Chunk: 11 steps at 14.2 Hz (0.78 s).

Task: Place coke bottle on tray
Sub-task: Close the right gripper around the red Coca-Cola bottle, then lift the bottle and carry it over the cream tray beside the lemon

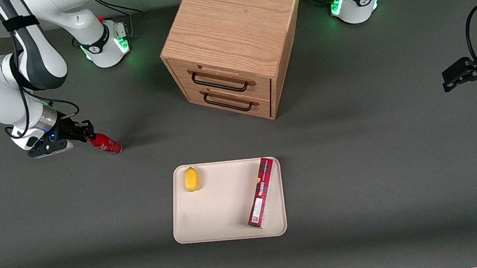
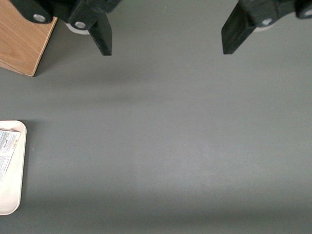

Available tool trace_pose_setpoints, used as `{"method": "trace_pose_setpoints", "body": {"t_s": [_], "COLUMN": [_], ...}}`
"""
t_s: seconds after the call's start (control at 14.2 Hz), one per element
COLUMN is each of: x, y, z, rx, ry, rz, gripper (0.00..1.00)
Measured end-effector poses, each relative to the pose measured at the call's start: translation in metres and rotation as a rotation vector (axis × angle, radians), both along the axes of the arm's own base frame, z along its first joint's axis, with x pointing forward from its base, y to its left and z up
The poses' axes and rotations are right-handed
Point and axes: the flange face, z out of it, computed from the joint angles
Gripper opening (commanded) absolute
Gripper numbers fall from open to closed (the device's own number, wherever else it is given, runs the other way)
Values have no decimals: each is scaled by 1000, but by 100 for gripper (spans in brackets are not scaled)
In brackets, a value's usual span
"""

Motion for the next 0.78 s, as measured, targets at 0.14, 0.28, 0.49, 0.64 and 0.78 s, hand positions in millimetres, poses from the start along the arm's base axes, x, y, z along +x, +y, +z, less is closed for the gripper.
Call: {"method": "trace_pose_setpoints", "body": {"t_s": [0.14,0.28,0.49,0.64,0.78], "x": [21,66,142,188,218], "y": [14,42,104,157,212], "z": [24,73,123,122,102], "rx": [8,15,9,-1,-11], "ry": [-1,8,-15,-43,-52], "rz": [12,14,17,-18,-38], "gripper": [0,0,0,0,0]}}
